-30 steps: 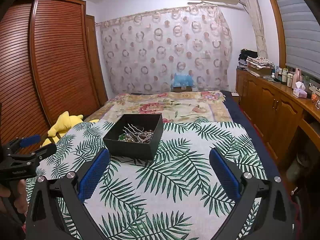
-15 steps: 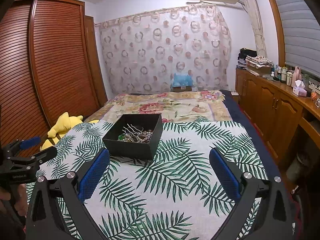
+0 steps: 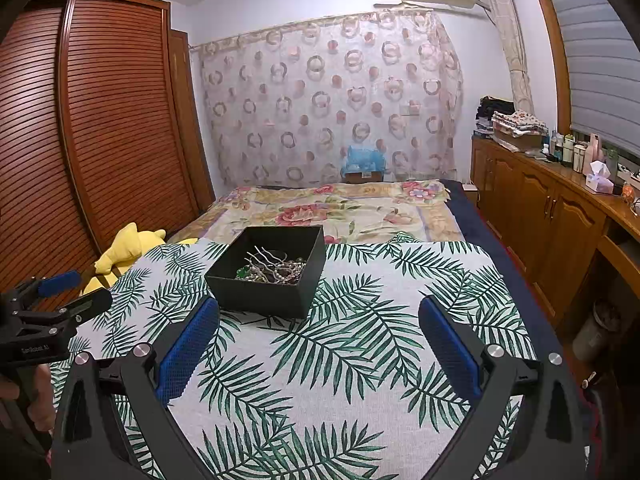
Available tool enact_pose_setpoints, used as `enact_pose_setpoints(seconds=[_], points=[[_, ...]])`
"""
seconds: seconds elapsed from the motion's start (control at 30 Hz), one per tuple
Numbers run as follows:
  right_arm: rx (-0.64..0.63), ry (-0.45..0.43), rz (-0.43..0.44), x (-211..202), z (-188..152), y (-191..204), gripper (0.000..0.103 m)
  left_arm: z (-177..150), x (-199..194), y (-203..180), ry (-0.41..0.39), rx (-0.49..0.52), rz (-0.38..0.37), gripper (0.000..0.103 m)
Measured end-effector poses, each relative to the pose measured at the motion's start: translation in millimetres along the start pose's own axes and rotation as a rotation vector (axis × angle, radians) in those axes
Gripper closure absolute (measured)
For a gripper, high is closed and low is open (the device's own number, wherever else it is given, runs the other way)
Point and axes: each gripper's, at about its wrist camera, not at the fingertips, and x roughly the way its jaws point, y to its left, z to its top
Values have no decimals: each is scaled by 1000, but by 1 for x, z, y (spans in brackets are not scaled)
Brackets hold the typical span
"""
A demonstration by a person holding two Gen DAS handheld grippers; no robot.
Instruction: Organize jewelry
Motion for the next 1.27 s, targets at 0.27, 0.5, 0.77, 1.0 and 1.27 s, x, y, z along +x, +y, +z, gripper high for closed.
enact_pose_setpoints(seconds=[0.27,0.5,0.77,1.0,1.27], points=[[1,0,-1,0,-1,0,3,0,0,0,1,0,-1,7],[1,1,0,0,-1,0,3,0,0,0,0,1,-1,7],[0,0,-1,0,-1,-1,3,2,-1,0,-3,0,-1,7],[1,0,-2,0,-2,0,3,1,-2,0,-4,-1,-1,7],[2,0,-2,0,-2,0,3,1,-1,0,-2,0,-2,7]])
